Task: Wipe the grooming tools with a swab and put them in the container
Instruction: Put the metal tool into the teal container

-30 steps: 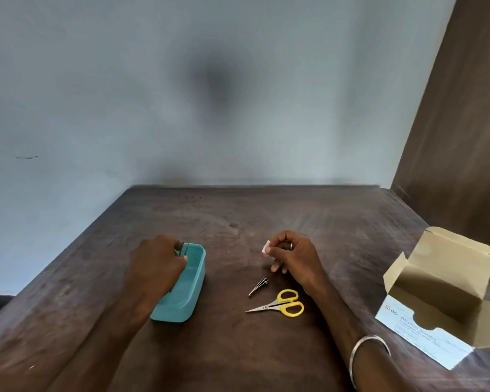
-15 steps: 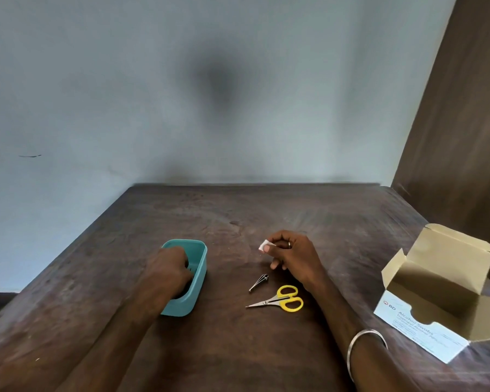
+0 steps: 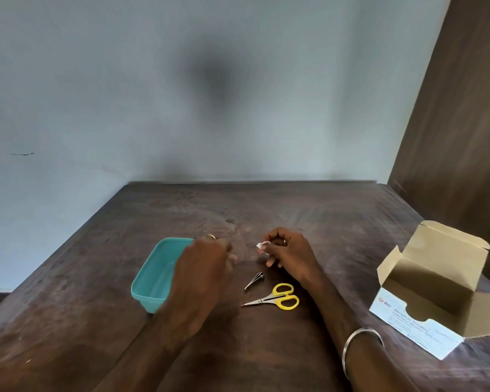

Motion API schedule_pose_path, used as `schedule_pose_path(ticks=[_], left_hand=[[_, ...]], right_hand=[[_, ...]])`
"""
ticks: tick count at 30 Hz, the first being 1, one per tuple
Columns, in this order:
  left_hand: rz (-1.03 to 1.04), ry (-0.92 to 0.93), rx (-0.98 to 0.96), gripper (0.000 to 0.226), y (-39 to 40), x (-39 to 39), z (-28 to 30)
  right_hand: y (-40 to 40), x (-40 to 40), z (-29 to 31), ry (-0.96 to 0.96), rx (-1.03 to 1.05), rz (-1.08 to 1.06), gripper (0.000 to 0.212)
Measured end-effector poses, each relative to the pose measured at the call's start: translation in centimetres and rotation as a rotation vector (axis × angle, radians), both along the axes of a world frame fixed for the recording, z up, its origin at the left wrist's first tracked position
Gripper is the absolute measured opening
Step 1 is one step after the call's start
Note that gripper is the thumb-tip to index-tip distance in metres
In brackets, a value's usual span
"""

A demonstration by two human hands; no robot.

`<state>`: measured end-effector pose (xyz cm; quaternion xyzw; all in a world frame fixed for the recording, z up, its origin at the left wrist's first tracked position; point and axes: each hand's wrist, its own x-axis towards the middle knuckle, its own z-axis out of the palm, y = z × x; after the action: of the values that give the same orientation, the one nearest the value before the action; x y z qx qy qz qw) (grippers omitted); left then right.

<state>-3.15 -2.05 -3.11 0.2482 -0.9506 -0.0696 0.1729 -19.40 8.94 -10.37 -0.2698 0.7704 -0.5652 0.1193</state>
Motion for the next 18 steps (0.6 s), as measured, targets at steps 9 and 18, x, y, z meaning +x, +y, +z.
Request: schedule_pose_path(ticks=[9,18], left_hand=[[-0.134,-0.294,0.068,0.029,2.1,-2.5,-3.0],[-0.13,-0.045,0.124,0.024,1.0,-3.1,-3.5]], right_hand=[[0.0,-0.1,-0.1,0.018,0.015,0.014,0.005],[0.3,0.0,0.3,-0.029,-0.048,0.056,0.008]])
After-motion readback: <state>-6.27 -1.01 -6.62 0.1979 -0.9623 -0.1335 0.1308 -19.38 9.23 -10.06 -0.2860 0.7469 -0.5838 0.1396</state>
